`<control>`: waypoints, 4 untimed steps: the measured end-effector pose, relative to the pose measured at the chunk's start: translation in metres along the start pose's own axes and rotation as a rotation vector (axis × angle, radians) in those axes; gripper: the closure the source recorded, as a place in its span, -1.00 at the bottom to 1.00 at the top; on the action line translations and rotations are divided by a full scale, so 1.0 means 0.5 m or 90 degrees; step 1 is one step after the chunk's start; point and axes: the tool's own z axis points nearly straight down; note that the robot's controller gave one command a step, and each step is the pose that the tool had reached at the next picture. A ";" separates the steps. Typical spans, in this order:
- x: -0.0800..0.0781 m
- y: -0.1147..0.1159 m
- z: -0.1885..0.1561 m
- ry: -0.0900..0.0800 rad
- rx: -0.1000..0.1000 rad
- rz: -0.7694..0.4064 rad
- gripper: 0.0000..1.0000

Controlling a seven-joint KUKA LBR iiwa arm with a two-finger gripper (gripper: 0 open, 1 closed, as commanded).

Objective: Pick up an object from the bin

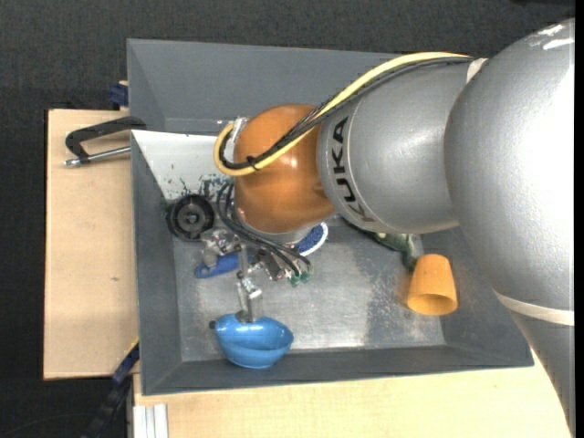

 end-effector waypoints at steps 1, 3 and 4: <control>-0.066 -0.132 0.110 0.001 0.002 0.024 -1.00; -0.096 -0.107 -0.184 -0.006 0.002 0.036 1.00; -0.051 -0.140 -0.064 0.006 0.000 0.014 1.00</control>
Offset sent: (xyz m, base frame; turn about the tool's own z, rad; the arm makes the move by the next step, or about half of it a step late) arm 0.0559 -0.0420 -0.0526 0.0315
